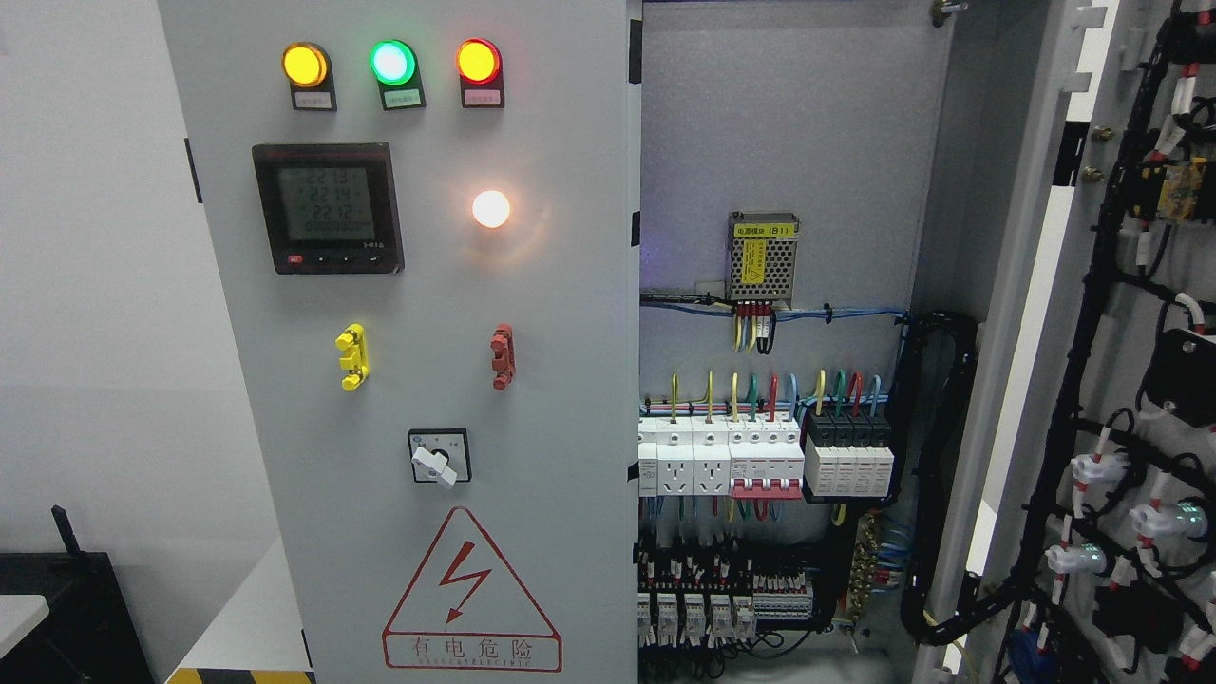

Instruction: Open door with both hands

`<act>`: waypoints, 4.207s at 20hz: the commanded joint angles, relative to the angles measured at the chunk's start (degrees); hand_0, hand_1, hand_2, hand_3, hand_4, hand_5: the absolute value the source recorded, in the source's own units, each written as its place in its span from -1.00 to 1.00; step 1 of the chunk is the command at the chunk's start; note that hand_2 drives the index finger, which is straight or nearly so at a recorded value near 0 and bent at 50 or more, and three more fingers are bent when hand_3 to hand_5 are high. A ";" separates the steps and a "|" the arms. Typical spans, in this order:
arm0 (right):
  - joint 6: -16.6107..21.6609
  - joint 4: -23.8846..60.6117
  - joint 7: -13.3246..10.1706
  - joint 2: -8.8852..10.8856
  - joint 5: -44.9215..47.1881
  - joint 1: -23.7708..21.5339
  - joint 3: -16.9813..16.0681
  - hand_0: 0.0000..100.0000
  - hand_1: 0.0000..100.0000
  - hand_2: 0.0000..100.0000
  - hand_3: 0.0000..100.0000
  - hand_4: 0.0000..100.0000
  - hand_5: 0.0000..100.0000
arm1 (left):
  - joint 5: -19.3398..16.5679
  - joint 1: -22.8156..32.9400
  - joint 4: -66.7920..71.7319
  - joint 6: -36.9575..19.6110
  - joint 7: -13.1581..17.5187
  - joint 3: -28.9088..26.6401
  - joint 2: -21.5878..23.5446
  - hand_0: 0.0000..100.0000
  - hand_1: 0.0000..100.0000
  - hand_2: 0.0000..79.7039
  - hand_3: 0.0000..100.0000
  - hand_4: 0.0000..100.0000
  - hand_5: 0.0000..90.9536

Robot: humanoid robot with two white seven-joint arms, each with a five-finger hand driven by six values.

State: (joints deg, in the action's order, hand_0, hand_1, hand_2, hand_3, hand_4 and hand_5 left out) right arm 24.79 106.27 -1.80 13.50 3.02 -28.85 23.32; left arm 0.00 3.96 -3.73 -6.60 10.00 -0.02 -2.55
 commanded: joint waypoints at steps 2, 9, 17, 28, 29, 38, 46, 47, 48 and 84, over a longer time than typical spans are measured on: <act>-2.46 0.87 -0.05 -1.37 0.14 9.67 0.68 -0.79 -1.00 -1.00 -1.00 -1.00 -1.00 | -0.62 0.00 -0.05 0.00 0.02 -0.68 0.00 -1.00 -1.00 -1.00 -1.00 -0.94 -1.00; -9.83 0.52 -0.57 -1.54 5.06 16.62 -0.55 -0.79 -1.00 -1.00 -1.00 -1.00 -1.00 | -0.62 0.00 -0.05 0.00 0.02 -0.68 0.00 -1.00 -1.00 -1.00 -1.00 -0.94 -1.00; -19.59 0.52 -0.49 -1.72 13.49 26.11 -0.91 -0.79 -1.00 -1.00 -1.00 -1.00 -1.00 | -0.62 0.00 -0.05 0.00 0.02 -0.68 0.00 -1.00 -1.00 -1.00 -1.00 -0.94 -1.00; -28.82 -2.73 -0.49 -7.08 13.85 35.43 -0.99 -0.79 -1.00 -1.00 -1.00 -1.00 -1.00 | -0.62 0.00 -0.05 0.00 0.02 -0.68 0.00 -1.00 -1.00 -1.00 -1.00 -0.94 -1.00; -29.18 -3.08 -0.49 -7.17 13.85 36.13 -0.99 -0.79 -1.00 -1.00 -1.00 -1.00 -1.00 | -0.62 0.00 -0.05 0.00 0.02 -0.68 0.00 -1.00 -1.00 -1.00 -1.00 -0.94 -1.00; -33.22 -6.95 -0.49 -9.63 13.85 41.94 -2.58 -0.79 -1.00 -1.00 -1.00 -1.00 -1.00 | -0.62 0.00 -0.05 0.00 0.02 -0.68 0.00 -1.00 -1.00 -1.00 -1.00 -0.94 -1.00; -33.93 -12.40 -0.23 -9.63 14.12 46.24 -2.66 -0.79 -1.00 -1.00 -1.00 -1.00 -1.00 | -0.62 0.00 -0.05 0.00 0.02 -0.68 0.00 -1.00 -1.00 -1.00 -1.00 -0.94 -1.00; -33.93 -12.93 -0.14 -9.63 15.07 46.77 -2.58 -0.79 -1.00 -1.00 -1.00 -1.00 -1.00 | -0.62 0.00 -0.05 0.00 0.02 -0.68 0.00 -1.00 -1.00 -1.00 -1.00 -0.94 -1.00; -34.10 -13.54 -0.05 -9.63 16.91 47.21 -2.49 -0.79 -1.00 -1.00 -1.00 -1.00 -1.00 | -0.62 0.00 -0.05 0.00 0.02 -0.68 0.00 -1.00 -1.00 -1.00 -1.00 -0.94 -1.00; -35.60 -20.05 0.22 -8.75 22.91 55.83 2.08 -0.79 -1.00 -1.00 -1.00 -1.00 -1.00 | -0.62 0.00 -0.05 0.00 0.02 -0.68 0.00 -1.00 -1.00 -1.00 -1.00 -0.94 -1.00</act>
State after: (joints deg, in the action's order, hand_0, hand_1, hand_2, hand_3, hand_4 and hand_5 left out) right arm -10.82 86.80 -1.59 4.41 25.74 26.19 24.01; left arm 0.00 3.96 -3.78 -6.57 10.04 0.00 -2.55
